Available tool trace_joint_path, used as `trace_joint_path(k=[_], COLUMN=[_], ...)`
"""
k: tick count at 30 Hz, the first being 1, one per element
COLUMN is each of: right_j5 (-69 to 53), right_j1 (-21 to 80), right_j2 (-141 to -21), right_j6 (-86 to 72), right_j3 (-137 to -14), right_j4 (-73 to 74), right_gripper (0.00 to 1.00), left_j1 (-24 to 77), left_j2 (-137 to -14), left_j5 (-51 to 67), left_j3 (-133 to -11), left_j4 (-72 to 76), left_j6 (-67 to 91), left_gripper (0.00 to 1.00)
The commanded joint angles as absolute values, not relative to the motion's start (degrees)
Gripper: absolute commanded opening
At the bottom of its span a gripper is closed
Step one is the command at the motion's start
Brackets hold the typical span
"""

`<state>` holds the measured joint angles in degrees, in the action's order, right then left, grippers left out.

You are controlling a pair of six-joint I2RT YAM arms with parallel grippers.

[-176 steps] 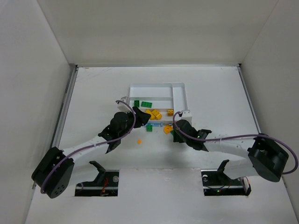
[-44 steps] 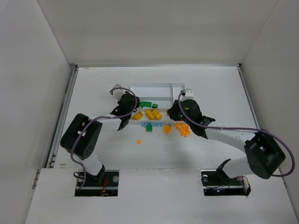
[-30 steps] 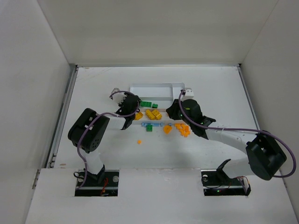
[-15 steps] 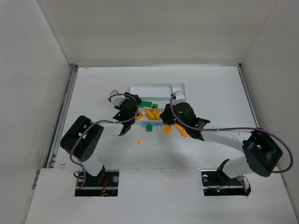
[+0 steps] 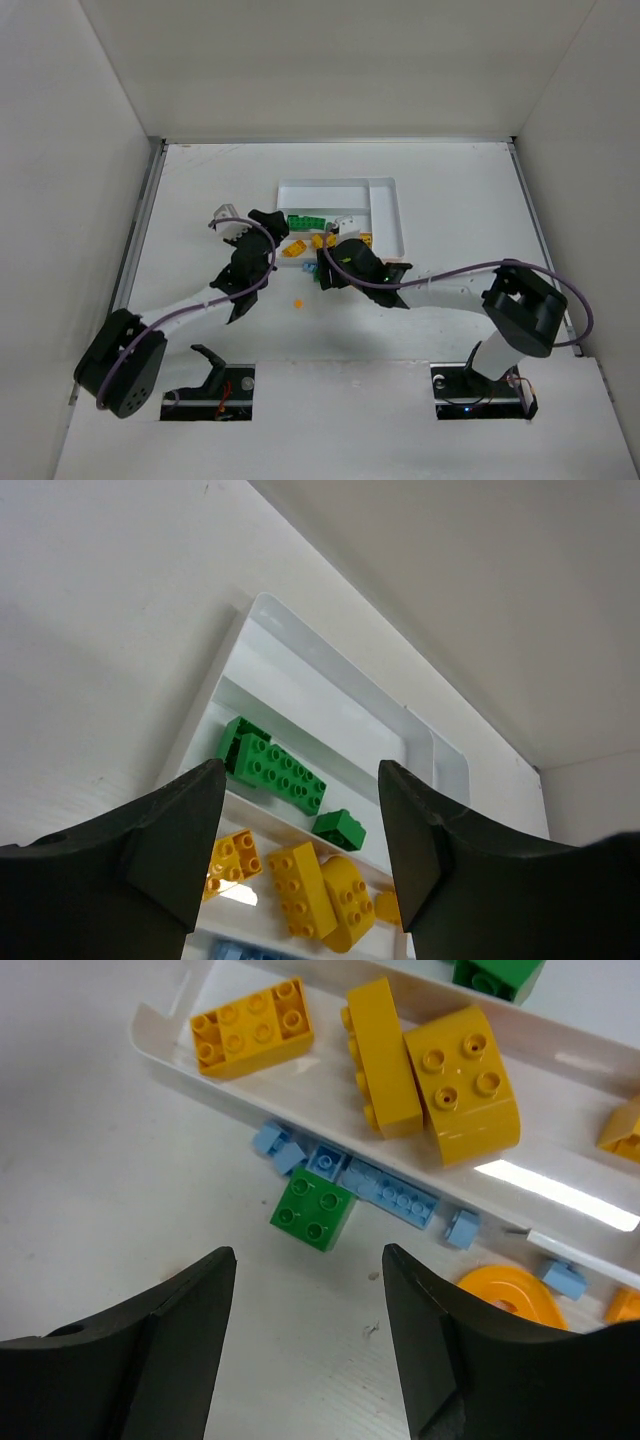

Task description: Sort the legos into containers by color

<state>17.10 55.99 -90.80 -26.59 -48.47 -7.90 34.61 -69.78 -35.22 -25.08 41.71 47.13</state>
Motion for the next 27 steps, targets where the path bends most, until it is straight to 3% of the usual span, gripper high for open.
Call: trace_joint_path(k=[1,10,18,24,27], right_j5=[21.0,23.4,24.6,27.3,26.6], right_j1=[57.6,58.1,58.3,58.8,59.5], right_j2=[-93.9,-100.5,-104.1,-103.3,-98.9], right_j6=[-29.7,-33.7,-35.0,-35.7,-36.2], right_j3=[-51.5,-55.1,-57.2,-56.1,-53.9], right_j4=[-6.2,-6.9,-6.3,-5.1,-4.2], right_gripper=[0.66,0.67,0.61,0.32,0.26], left_j1=[34.9,38.4,43.1,48.4,50.8], left_j2=[-63.5,-47.6,-44.3,-45.1,-46.1], left_j5=[-33.4,-31.3,-30.2,-29.9,-30.3], left_j3=[-21.2,-12.4,-10.4,-10.7,-11.1], left_j4=[39.2,27.2,19.4,15.2,13.8], left_j6=[45.0,45.6,44.2,43.9,43.6], left_gripper=[0.59,0.48,0.42,0.42,0.42])
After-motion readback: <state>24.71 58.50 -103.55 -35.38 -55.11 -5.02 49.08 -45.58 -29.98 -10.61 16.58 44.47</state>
